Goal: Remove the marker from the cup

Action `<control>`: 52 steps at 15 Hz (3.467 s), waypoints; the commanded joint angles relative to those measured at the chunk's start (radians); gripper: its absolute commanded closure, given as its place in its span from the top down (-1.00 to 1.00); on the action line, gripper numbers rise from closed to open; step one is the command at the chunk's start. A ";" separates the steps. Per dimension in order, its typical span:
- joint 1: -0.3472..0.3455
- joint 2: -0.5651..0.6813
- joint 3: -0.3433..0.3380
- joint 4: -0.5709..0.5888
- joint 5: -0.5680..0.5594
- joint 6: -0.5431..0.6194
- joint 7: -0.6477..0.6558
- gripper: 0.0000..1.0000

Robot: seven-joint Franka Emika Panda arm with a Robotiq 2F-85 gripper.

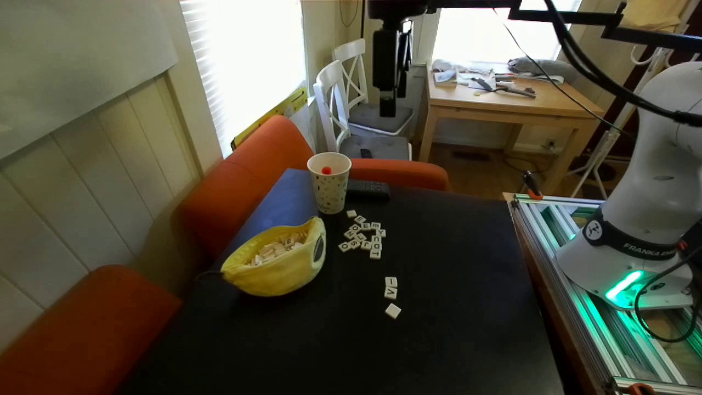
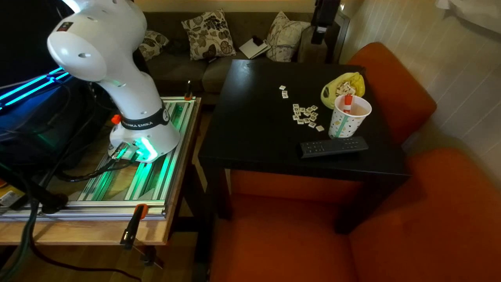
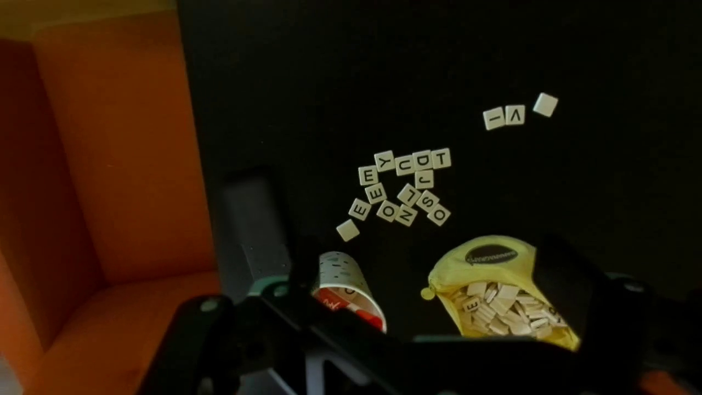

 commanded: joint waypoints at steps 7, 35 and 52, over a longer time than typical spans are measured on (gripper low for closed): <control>-0.076 0.282 -0.105 0.132 0.219 0.052 0.167 1.00; -0.115 0.466 -0.136 0.208 0.515 0.200 0.752 1.00; -0.152 0.492 -0.141 0.213 0.569 0.112 0.636 0.20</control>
